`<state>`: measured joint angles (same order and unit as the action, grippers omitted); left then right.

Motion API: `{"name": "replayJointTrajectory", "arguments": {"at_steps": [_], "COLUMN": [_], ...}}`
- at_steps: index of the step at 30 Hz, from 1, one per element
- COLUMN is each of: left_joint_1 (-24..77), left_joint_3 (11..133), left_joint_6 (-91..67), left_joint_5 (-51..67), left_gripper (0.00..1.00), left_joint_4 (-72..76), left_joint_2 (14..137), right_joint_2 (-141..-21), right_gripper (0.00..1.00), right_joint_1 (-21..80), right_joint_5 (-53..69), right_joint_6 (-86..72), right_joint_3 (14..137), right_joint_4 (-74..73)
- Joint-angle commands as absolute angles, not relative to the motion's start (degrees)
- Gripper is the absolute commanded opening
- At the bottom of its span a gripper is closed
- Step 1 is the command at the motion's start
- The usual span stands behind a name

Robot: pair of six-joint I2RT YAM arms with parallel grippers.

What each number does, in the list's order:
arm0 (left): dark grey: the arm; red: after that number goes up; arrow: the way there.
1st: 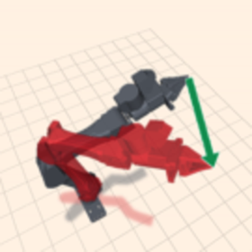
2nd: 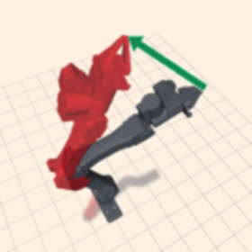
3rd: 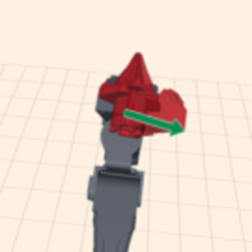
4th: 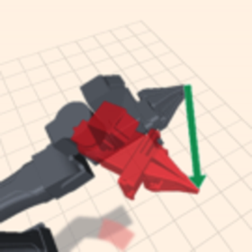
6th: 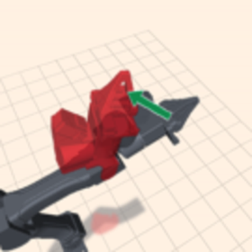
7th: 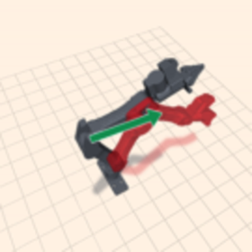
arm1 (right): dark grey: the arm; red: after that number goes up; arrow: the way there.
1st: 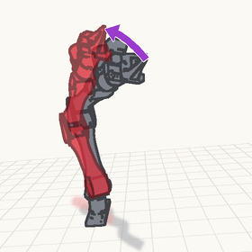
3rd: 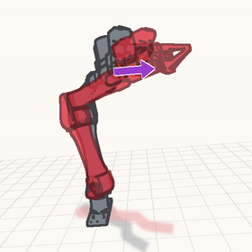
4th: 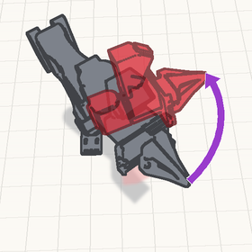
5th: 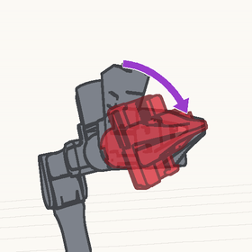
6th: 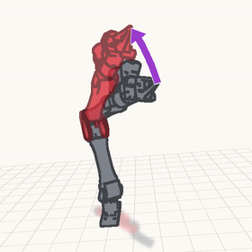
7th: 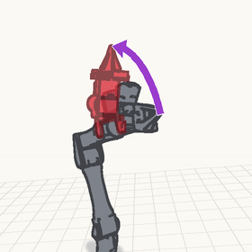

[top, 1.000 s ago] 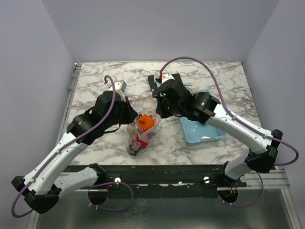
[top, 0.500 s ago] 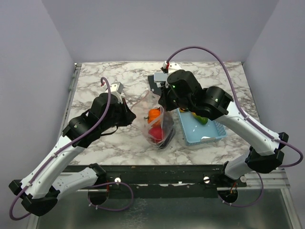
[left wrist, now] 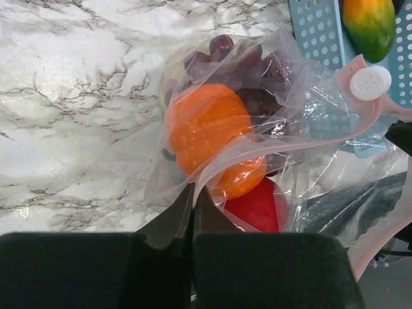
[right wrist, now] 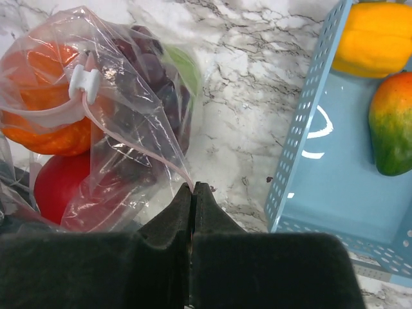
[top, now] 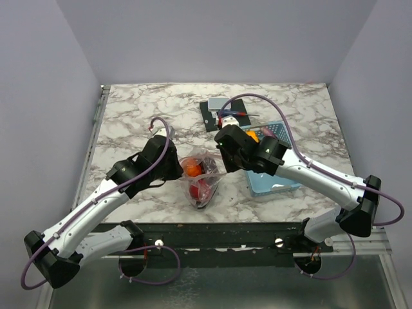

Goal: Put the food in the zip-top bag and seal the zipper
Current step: Adjust the zipper food storage bag at the center of the board.

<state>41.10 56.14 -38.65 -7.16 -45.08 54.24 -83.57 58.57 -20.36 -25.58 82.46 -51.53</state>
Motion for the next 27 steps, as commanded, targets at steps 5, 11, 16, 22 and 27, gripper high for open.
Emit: {"name": "replayJointTrajectory", "arguments": {"at_steps": [5,11,16,22,27], "left_joint_1": [41.35,41.40,41.35,41.39,41.35], "left_joint_3": [66.43,74.65,66.24,54.05,61.53], "left_joint_6": [-36.09,-34.89,-36.62,-39.12,-37.27], "left_joint_5": [-9.97,-10.77,-10.88,-8.44,-8.69], "left_gripper": [0.00,0.00,0.00,0.00,0.00], "left_joint_4": [-48.56,-52.13,-50.27,-45.30,-47.16], "left_joint_2": [54.38,53.20,52.32,53.15,51.79], "right_joint_2": [-81.35,-80.67,-81.53,-83.33,-81.33], "right_gripper": [0.01,0.01,0.01,0.01,0.01], "right_joint_1": [59.06,59.06,59.07,59.06,59.08], "right_joint_5": [-25.36,-24.34,-23.63,-23.06,-24.66], "right_joint_6": [-25.02,-23.30,-24.15,-26.26,-24.47], "right_joint_3": [90.91,98.81,91.39,83.68,89.83], "right_joint_4": [-52.54,-52.80,-48.83,-46.04,-48.04]}}
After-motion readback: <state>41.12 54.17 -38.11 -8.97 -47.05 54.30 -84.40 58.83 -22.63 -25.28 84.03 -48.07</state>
